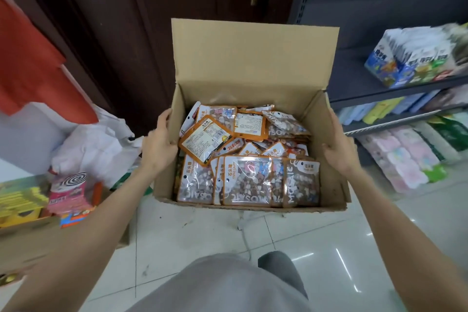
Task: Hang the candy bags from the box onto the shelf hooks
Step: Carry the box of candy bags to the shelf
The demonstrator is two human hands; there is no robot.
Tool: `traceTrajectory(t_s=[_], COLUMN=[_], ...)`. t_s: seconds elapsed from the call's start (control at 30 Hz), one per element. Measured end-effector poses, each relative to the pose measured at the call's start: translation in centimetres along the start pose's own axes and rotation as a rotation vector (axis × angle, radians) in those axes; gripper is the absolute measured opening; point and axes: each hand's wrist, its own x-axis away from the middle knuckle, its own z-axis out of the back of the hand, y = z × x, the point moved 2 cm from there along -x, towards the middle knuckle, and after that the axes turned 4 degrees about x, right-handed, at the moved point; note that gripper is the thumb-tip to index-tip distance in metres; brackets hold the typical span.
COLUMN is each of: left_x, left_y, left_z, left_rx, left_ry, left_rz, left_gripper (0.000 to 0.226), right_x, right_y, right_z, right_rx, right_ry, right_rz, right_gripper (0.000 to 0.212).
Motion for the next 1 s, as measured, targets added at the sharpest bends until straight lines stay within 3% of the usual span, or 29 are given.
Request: traceTrajectory(t_s=[0.5, 0.8, 1.0], left_x=[-4.4, -6.9, -7.9], left_y=[7.9, 9.9, 9.7], left_z=[-13.8, -16.8, -16.4], left_rx=[-0.071, -0.097, -0.235], left_ry=[0.085, 0.040, 0.040], left_rz=[0.295, 0.351, 0.329], left_gripper=[0.081, 0.081, 0.073], right_x=[-19.9, -23.5, -24.6], right_y=[10.2, 12.7, 12.0], right_z=[-0.9, -0.8, -0.9], right_rx=[-0.014, -0.036, 0.031], right_ry=[-0.251, -0.276, -0.266], right_rz=[0.201, 0.213, 0.229], right_gripper=[0.103, 0.099, 0.082])
